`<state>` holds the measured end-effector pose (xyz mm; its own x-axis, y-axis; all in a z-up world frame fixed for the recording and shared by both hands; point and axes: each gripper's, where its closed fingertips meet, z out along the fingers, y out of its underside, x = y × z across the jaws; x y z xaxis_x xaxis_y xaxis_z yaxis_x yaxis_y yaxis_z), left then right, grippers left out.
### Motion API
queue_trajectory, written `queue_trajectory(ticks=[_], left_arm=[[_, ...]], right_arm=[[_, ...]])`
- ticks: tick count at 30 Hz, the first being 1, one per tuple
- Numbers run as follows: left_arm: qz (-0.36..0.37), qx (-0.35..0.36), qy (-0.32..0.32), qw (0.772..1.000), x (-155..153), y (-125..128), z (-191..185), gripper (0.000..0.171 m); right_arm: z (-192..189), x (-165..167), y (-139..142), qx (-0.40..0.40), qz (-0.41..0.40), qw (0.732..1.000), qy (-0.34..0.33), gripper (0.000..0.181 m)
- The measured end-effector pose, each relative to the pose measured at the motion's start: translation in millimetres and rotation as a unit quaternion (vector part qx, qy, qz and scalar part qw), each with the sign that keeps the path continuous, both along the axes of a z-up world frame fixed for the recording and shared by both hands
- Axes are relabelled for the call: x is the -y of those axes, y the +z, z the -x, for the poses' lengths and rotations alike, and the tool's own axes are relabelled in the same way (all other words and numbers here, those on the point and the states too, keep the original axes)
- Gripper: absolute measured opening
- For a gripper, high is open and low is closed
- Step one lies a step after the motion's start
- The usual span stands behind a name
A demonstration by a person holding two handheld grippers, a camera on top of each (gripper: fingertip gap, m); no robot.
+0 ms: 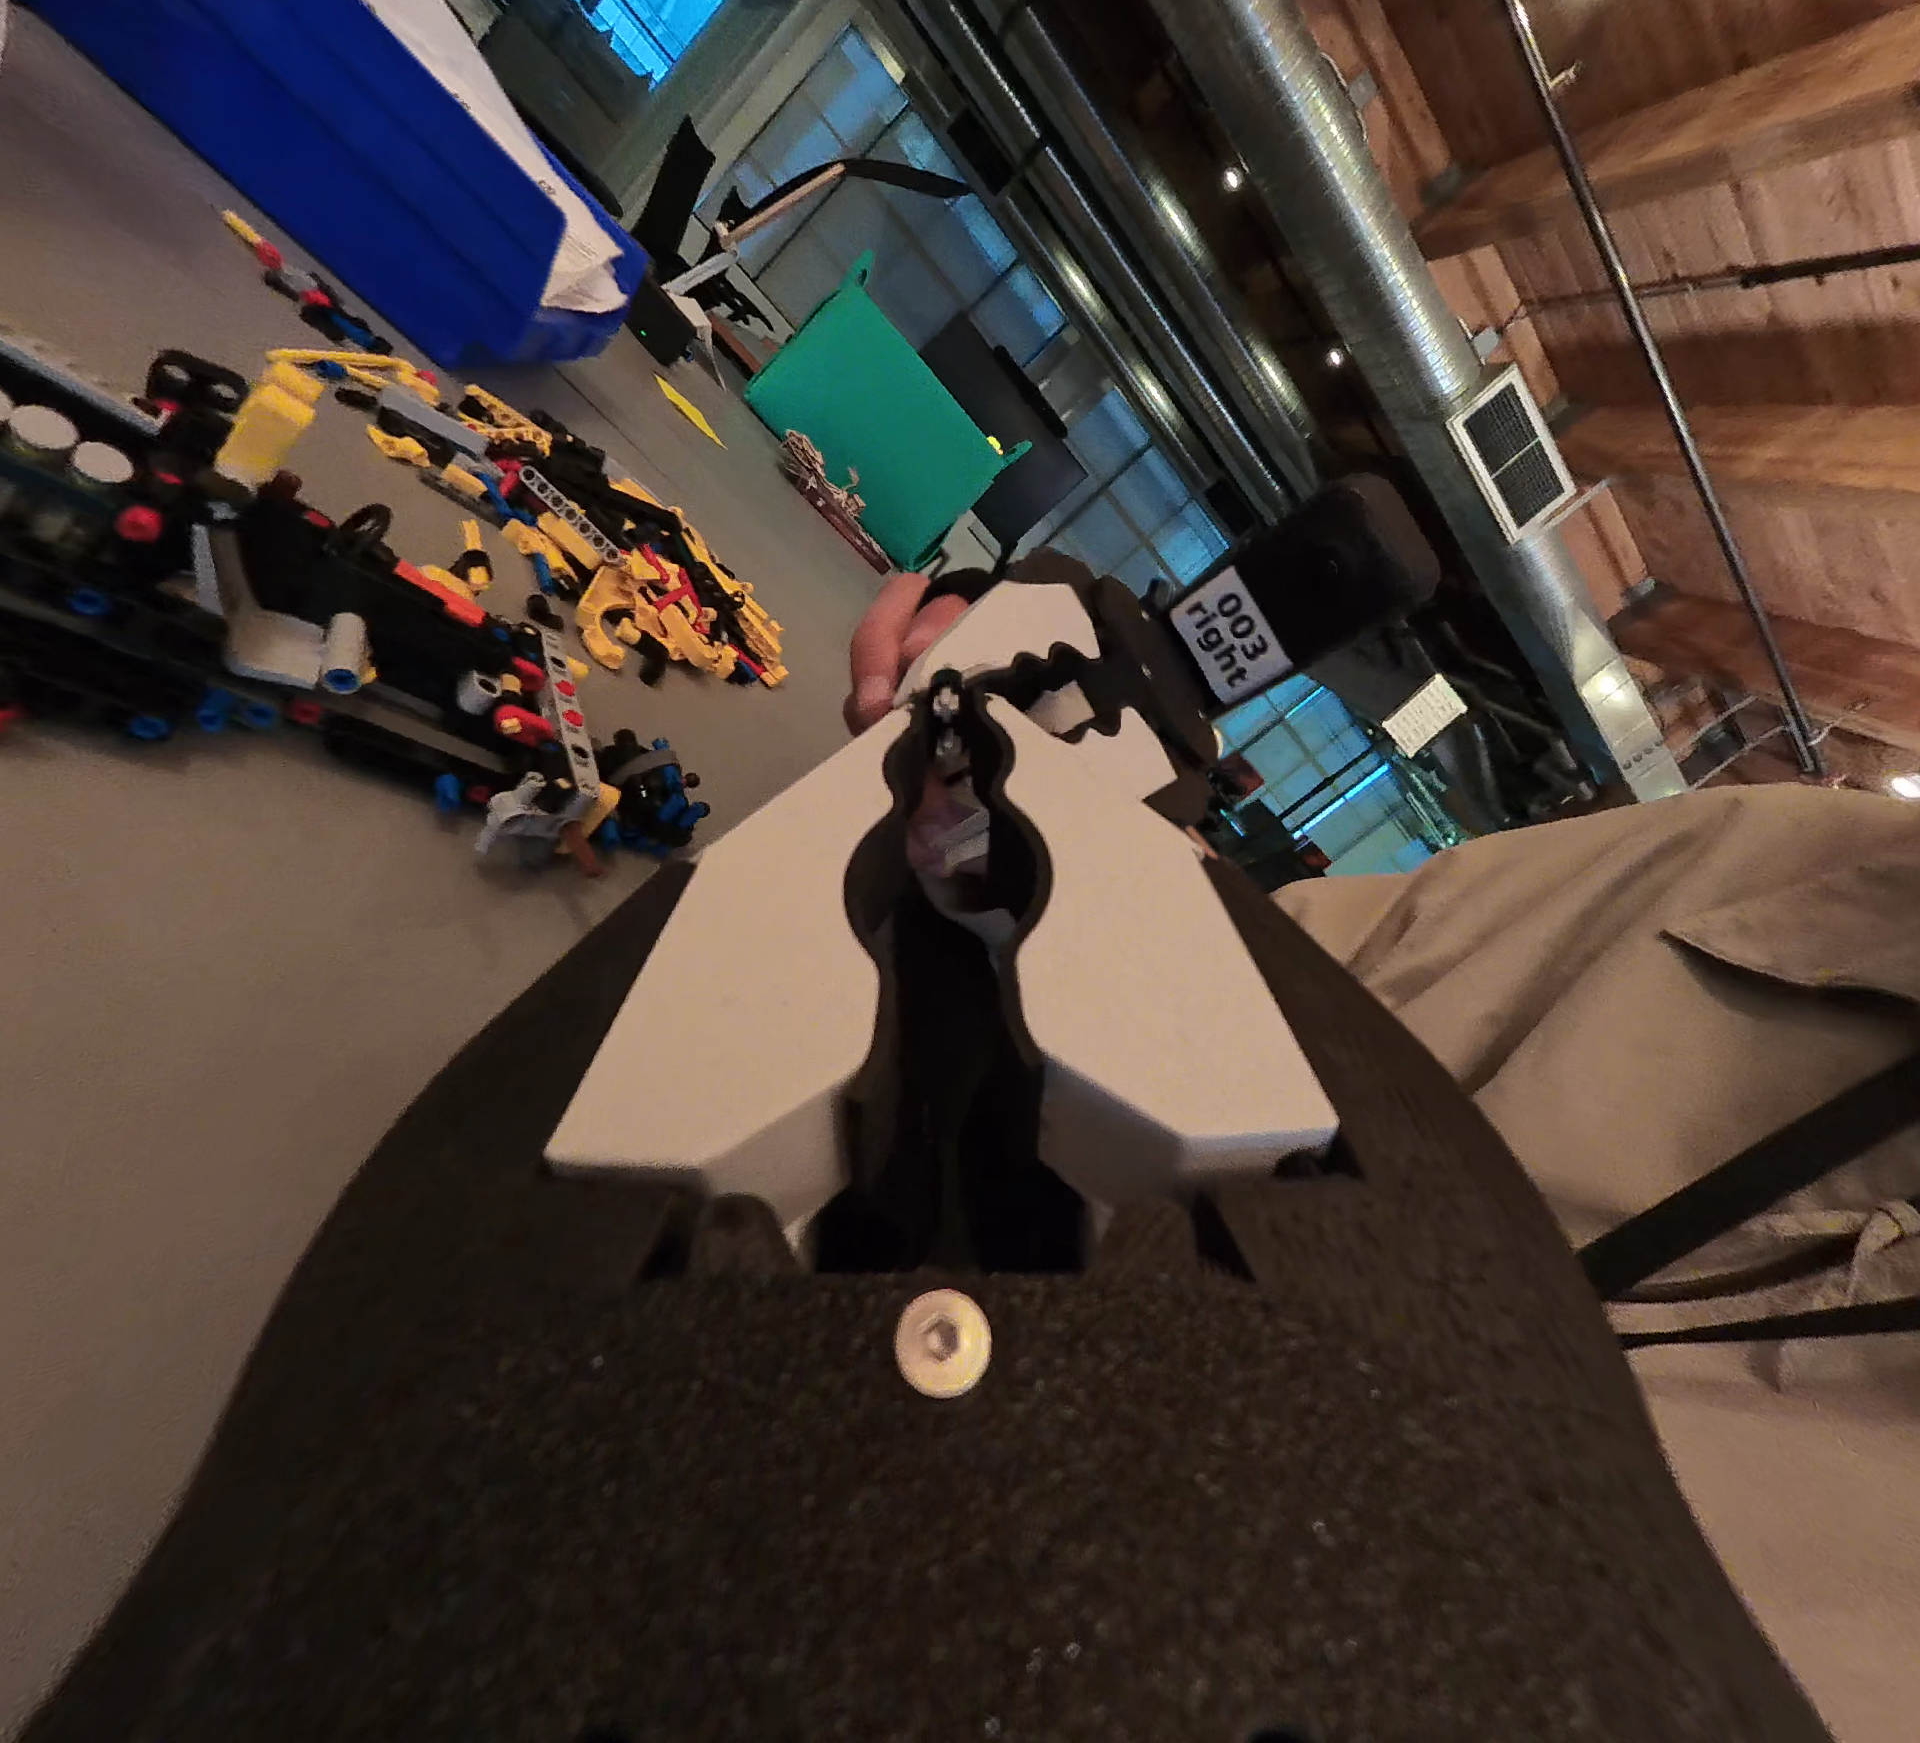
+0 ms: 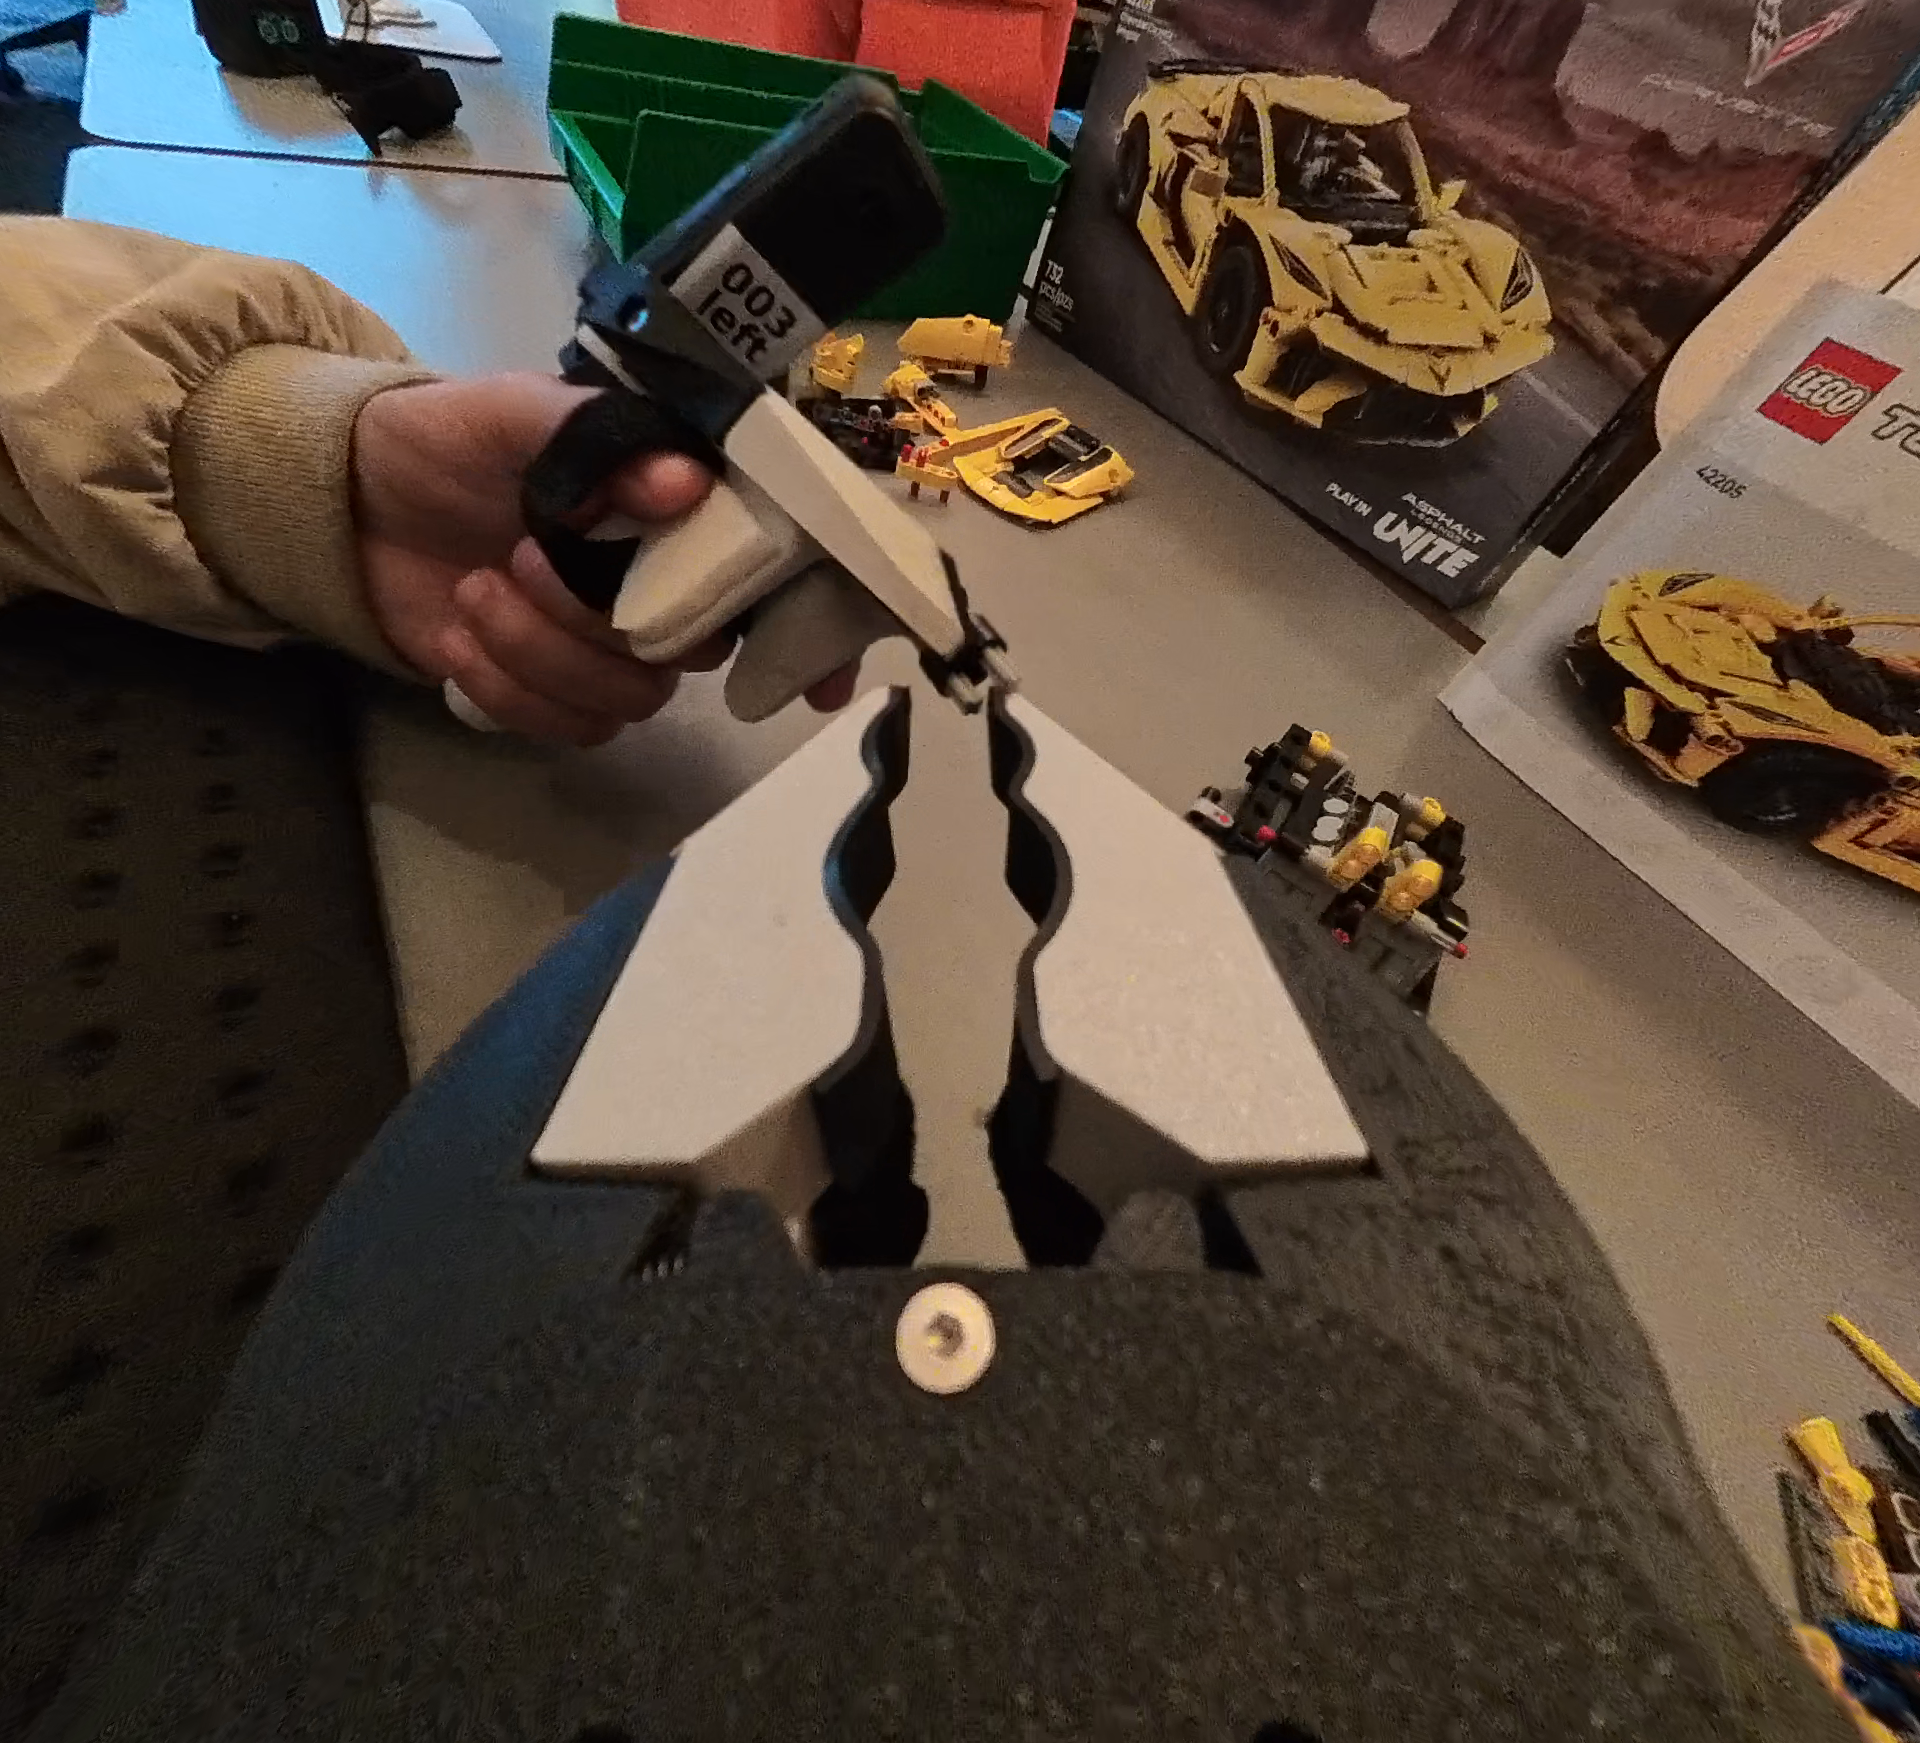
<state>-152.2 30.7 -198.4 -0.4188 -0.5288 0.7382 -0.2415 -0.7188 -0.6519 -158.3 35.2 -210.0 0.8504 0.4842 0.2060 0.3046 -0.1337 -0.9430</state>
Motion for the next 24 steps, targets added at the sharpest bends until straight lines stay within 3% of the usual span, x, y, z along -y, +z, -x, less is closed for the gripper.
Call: queue_trajectory(ticks=[5, 10, 16, 21, 24], left_arm=[[-0.011, -0.009, -0.008, 1.000, 5.3, -4.2, -0.3, 0.007], [0.007, -0.034, -0.027, 0.999, 8.1, -12.3, -1.1, 0.007], [0.015, -0.053, -0.020, 0.998, 5.7, -18.7, -3.5, 0.007], [-0.025, -0.062, -0.004, 0.998, 4.4, -22.6, -4.2, 0.007], [-0.025, -0.061, 0.000, 0.998, 2.9, -21.5, -3.7, 0.007]], right_arm=[[6.3, -0.8, -1.4, 0.044, -0.013, 0.999, -0.009, 0.032], [3.7, -3.3, -11.0, 0.126, -0.023, 0.991, -0.030, 0.030], [-6.1, -2.9, -17.6, 0.140, 0.017, 0.989, -0.041, 0.026], [-6.2, -3.8, -22.7, 0.161, 0.034, 0.985, -0.045, 0.023], [-10.4, -7.1, -18.6, 0.175, 0.022, 0.982, -0.061, 0.033]])
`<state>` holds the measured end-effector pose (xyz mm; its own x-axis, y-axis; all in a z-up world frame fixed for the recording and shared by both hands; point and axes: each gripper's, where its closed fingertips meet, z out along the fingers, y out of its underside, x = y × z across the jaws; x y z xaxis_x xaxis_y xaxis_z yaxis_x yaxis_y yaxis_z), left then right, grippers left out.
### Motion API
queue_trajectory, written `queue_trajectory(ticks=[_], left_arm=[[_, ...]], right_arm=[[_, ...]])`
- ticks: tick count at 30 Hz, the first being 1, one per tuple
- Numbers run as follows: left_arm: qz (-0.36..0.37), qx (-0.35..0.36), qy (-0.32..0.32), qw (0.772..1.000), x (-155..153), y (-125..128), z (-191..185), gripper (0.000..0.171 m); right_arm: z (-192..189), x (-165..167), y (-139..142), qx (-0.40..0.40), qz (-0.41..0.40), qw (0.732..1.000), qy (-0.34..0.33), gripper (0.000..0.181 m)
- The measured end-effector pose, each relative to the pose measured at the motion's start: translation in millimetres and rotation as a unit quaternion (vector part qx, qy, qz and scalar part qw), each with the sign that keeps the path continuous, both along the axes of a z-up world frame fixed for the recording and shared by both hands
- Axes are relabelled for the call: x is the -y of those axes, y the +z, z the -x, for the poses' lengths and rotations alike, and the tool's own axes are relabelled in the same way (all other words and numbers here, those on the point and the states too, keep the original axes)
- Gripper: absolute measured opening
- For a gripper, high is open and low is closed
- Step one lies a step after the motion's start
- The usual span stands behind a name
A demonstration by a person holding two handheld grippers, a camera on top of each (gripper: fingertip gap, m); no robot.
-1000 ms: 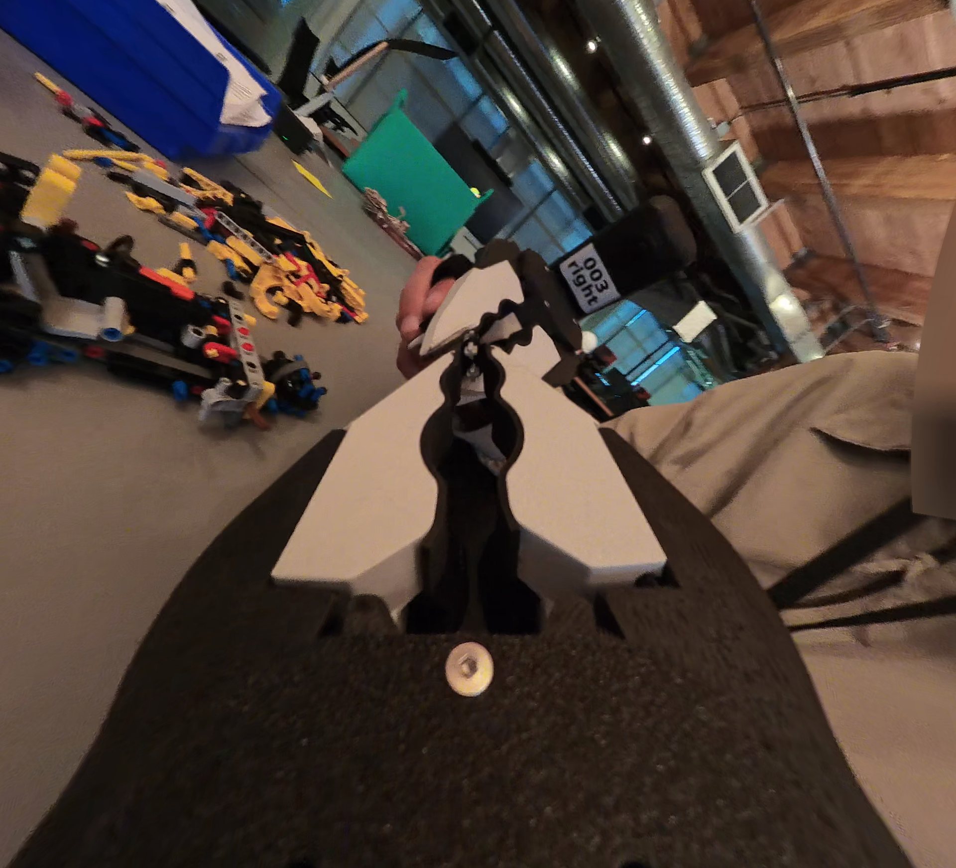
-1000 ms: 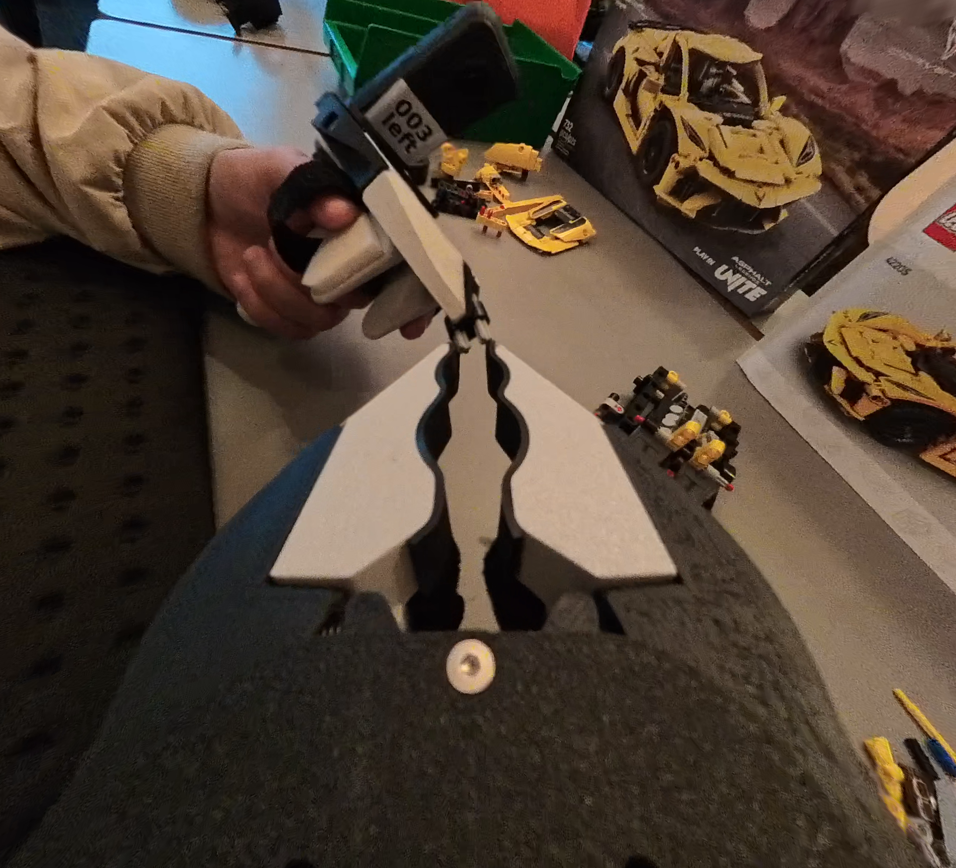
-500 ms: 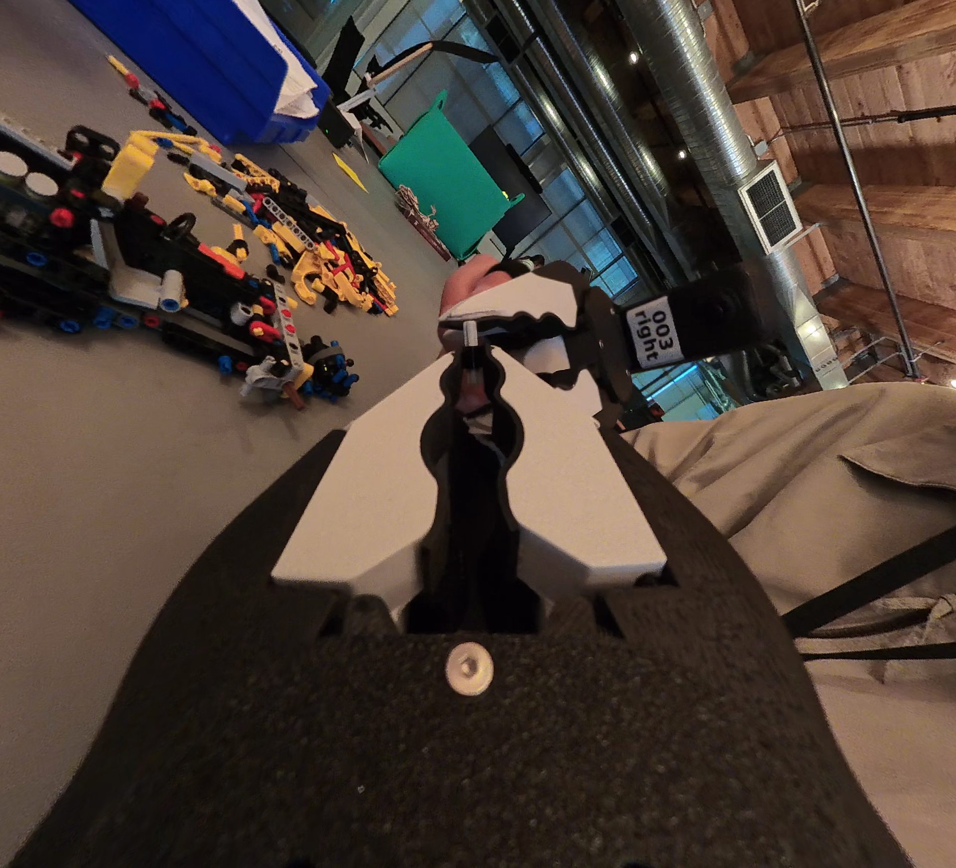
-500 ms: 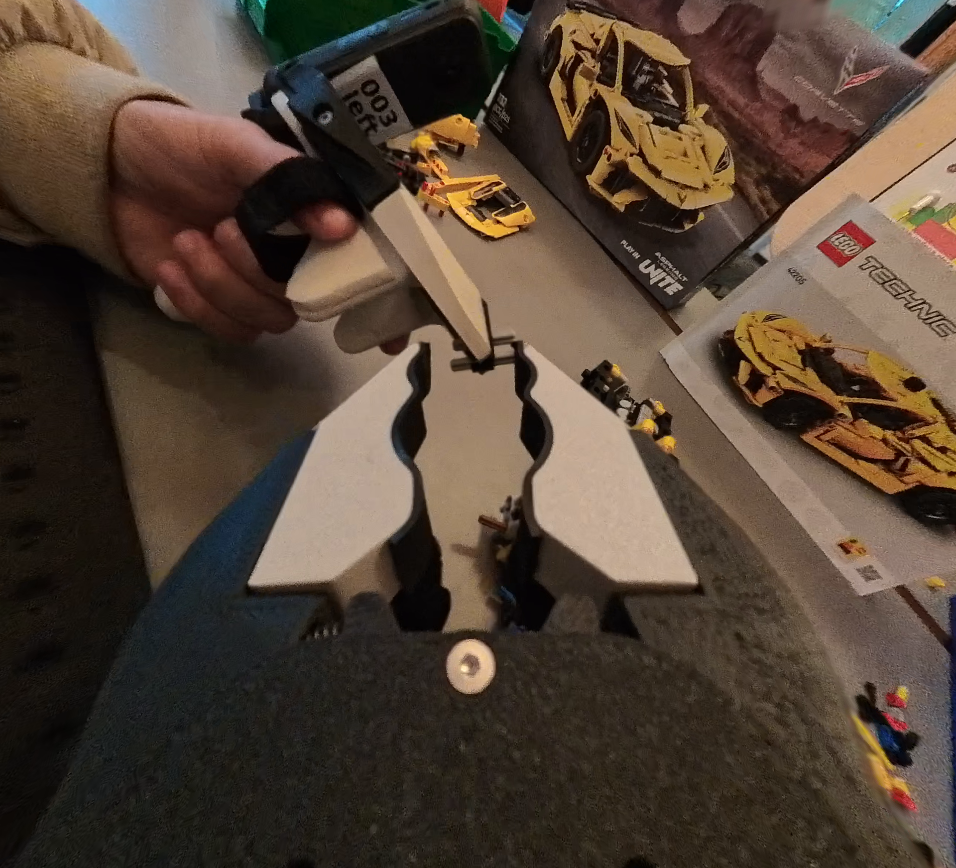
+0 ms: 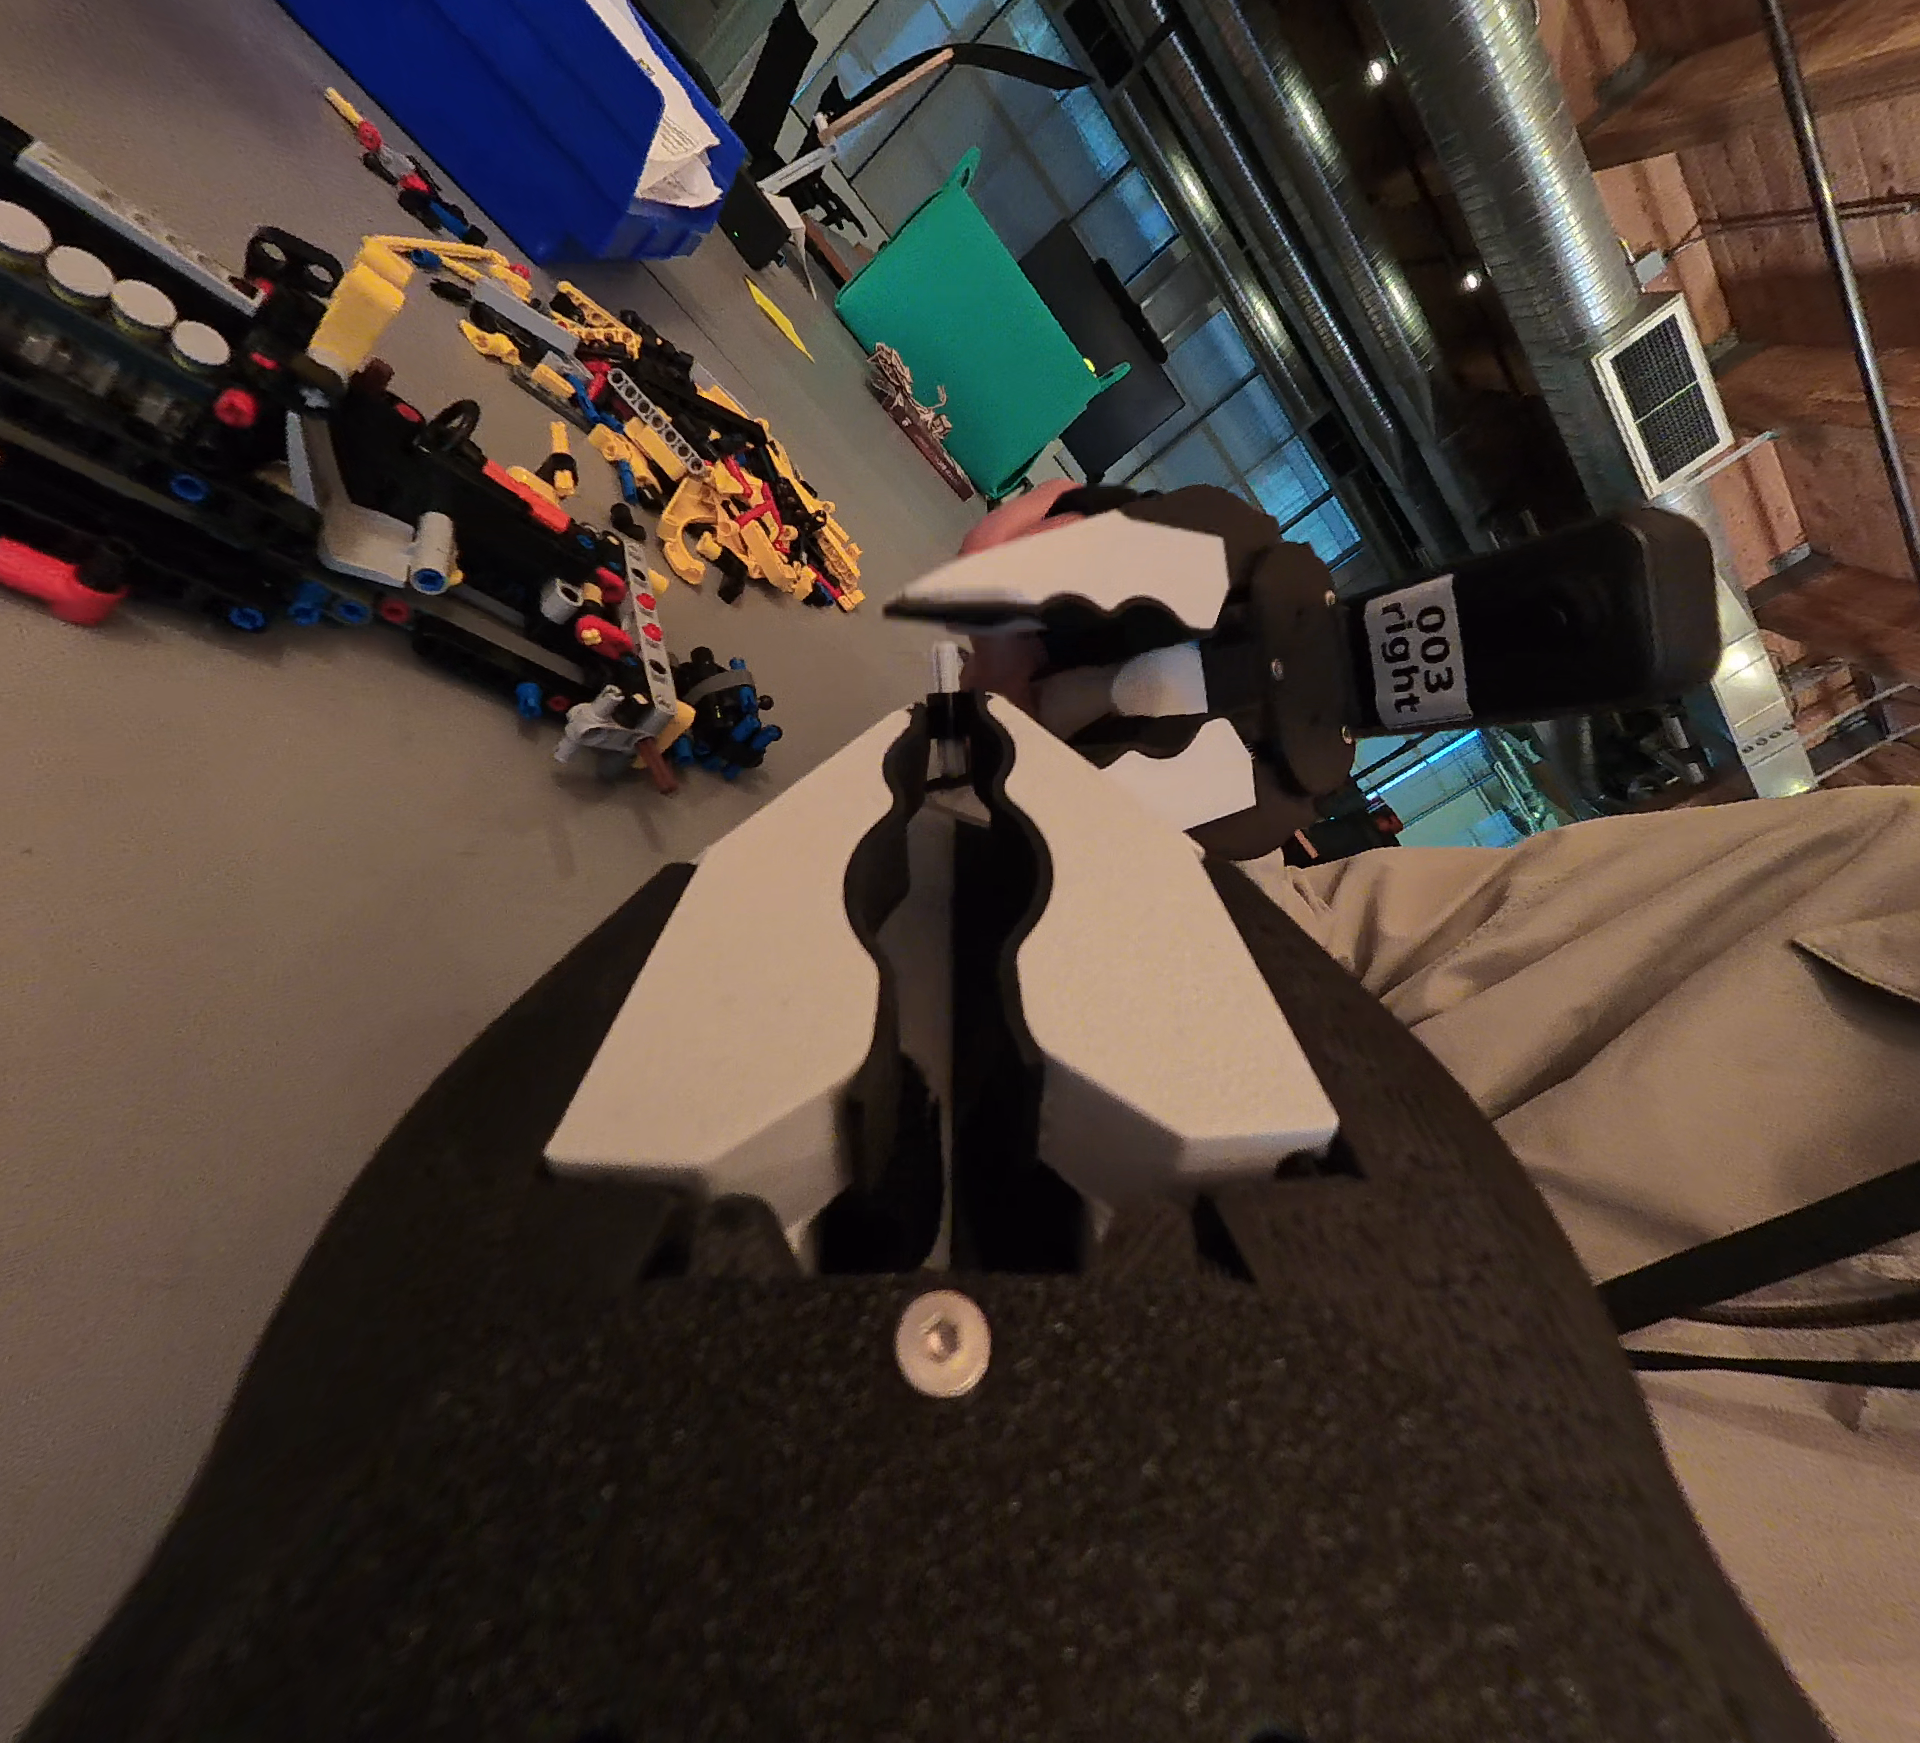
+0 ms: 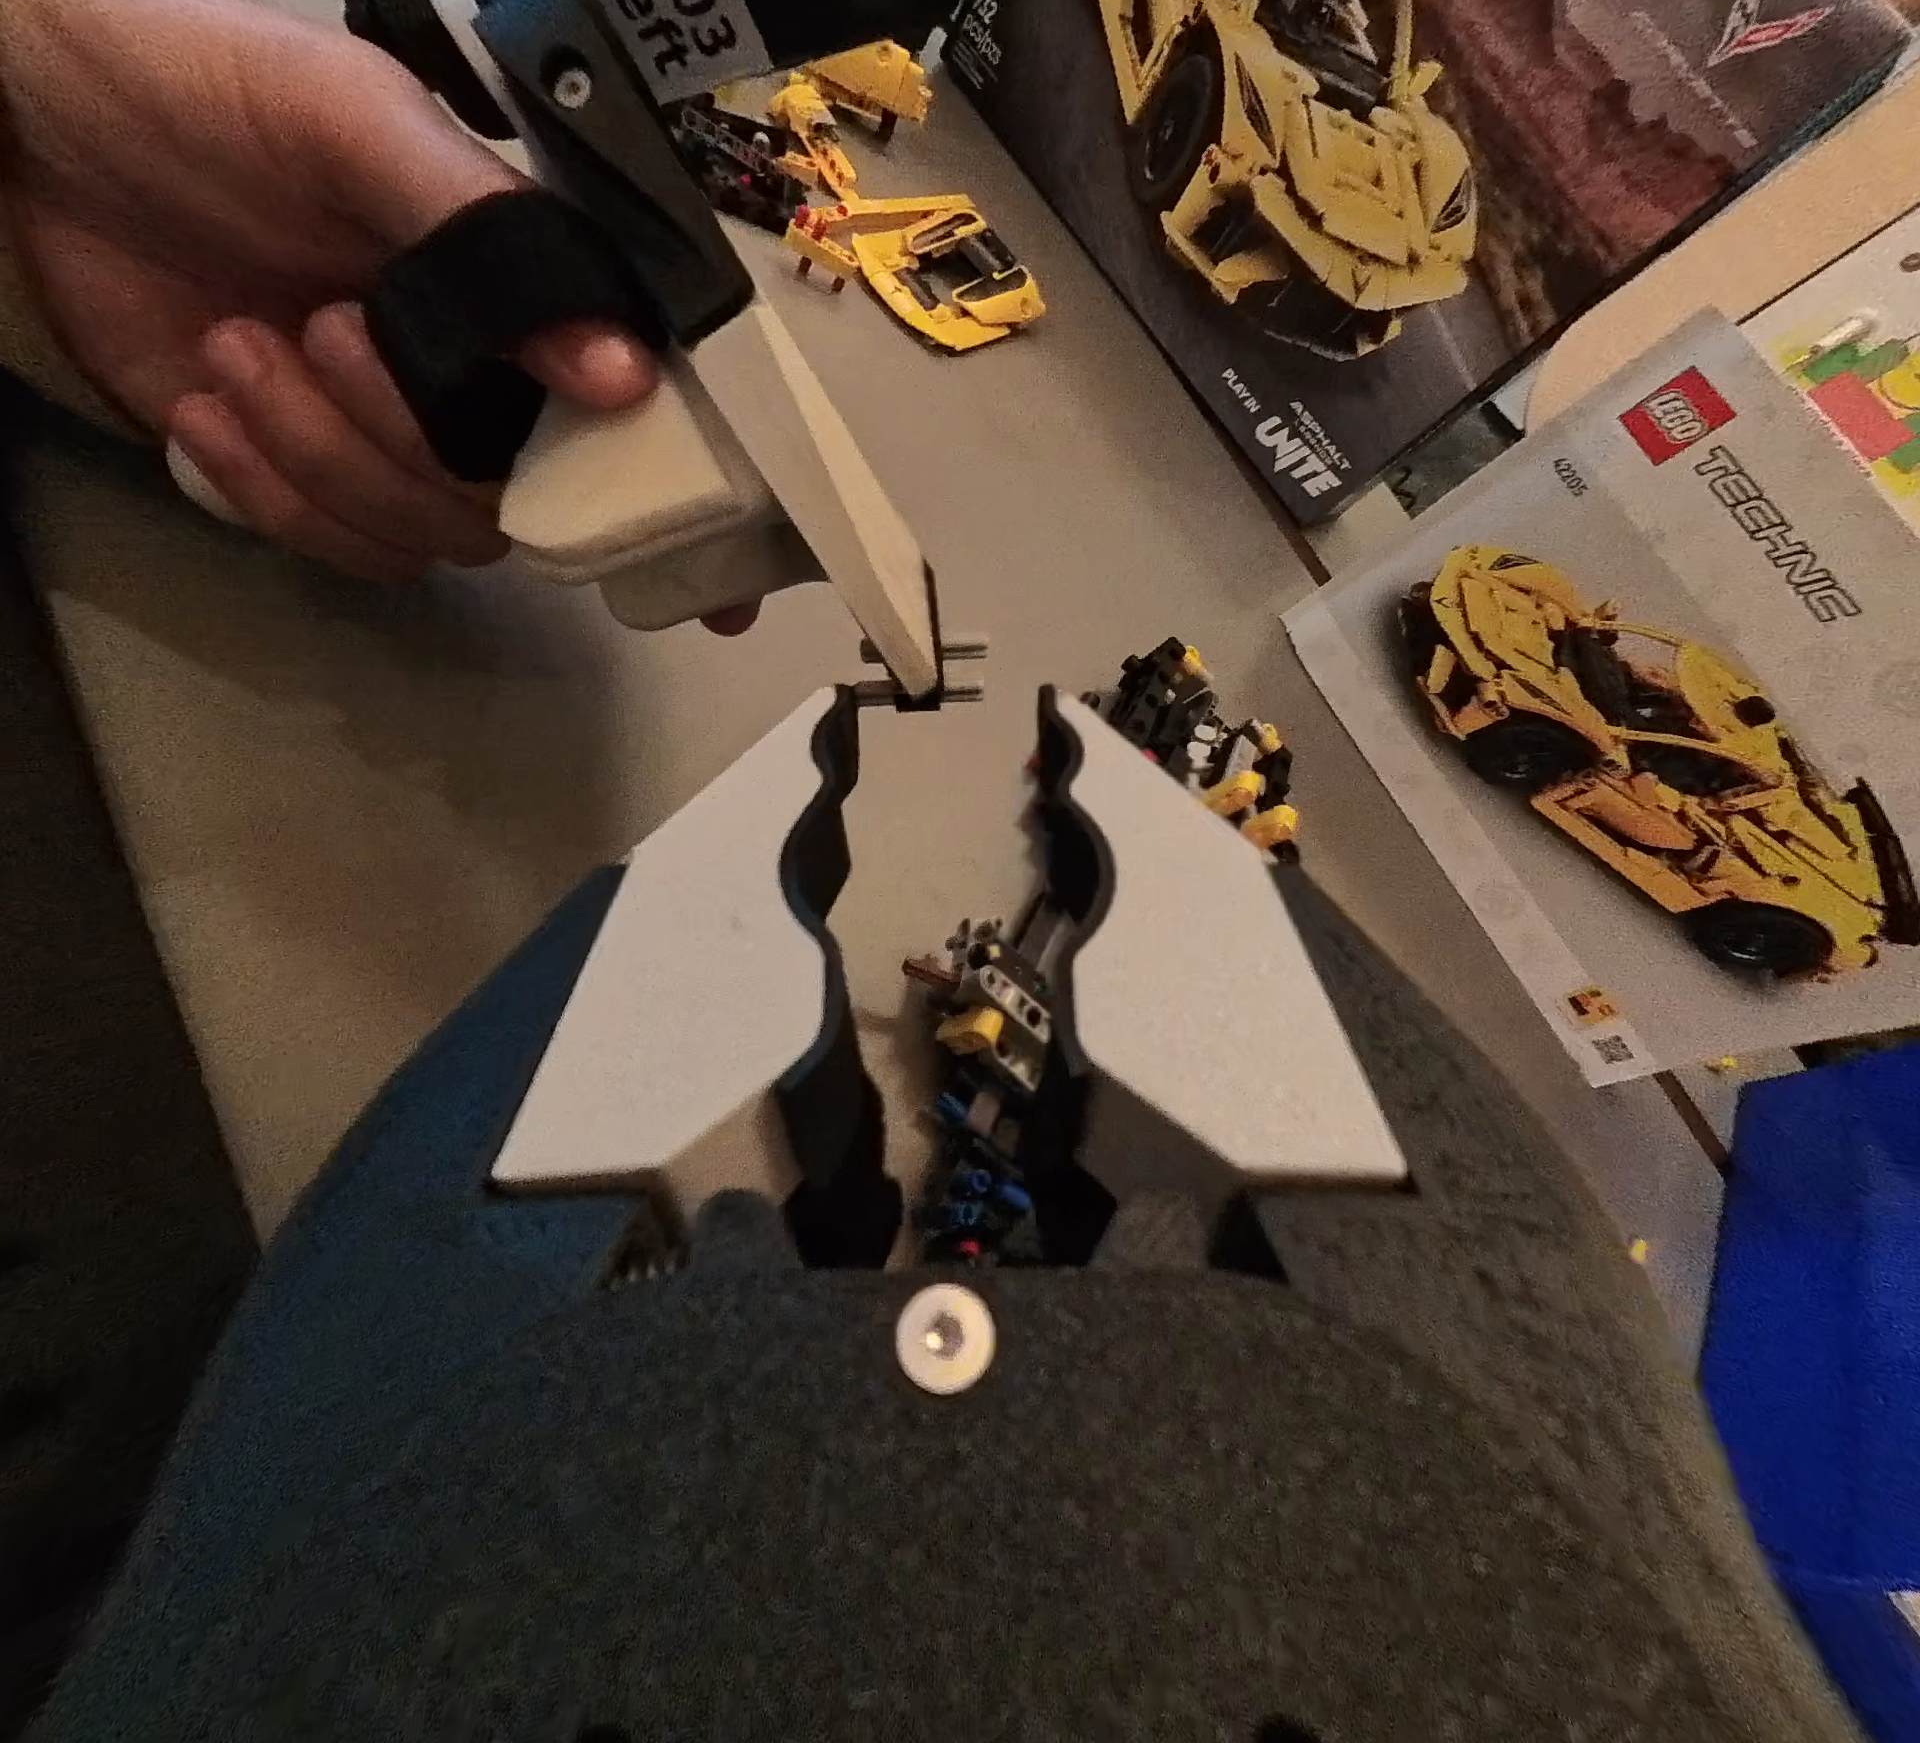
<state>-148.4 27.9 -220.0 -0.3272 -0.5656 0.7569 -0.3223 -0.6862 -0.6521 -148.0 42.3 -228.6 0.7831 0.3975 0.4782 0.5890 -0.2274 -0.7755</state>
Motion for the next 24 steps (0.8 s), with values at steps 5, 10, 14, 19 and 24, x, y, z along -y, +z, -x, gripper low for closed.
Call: queue_trajectory(ticks=[5, 10, 14, 19, 24], left_arm=[[-0.014, 0.016, 0.008, 1.000, -1.3, 5.5, 1.9, 0.007], [-0.041, 0.016, 0.021, 0.999, -1.5, 4.0, 2.0, 0.007], [-0.056, 0.006, 0.034, 0.998, -3.8, -0.2, 0.7, 0.007], [-0.071, 0.014, 0.053, 0.996, -7.9, 4.6, -0.1, 0.007], [-0.100, -0.004, 0.057, 0.993, -7.9, -2.7, -0.3, 0.007]], right_arm=[[3.3, -0.6, 2.9, -0.015, 0.004, 1.000, 0.006, 0.027], [6.8, 0.3, -1.5, -0.054, 0.045, 0.997, 0.019, 0.021], [5.0, -1.5, -5.8, -0.006, 0.034, 0.999, 0.004, 0.020], [5.7, -4.2, -1.1, -0.001, 0.018, 1.000, -0.009, 0.014], [4.8, -4.7, -6.8, 0.062, 0.004, 0.998, -0.013, 0.014]])
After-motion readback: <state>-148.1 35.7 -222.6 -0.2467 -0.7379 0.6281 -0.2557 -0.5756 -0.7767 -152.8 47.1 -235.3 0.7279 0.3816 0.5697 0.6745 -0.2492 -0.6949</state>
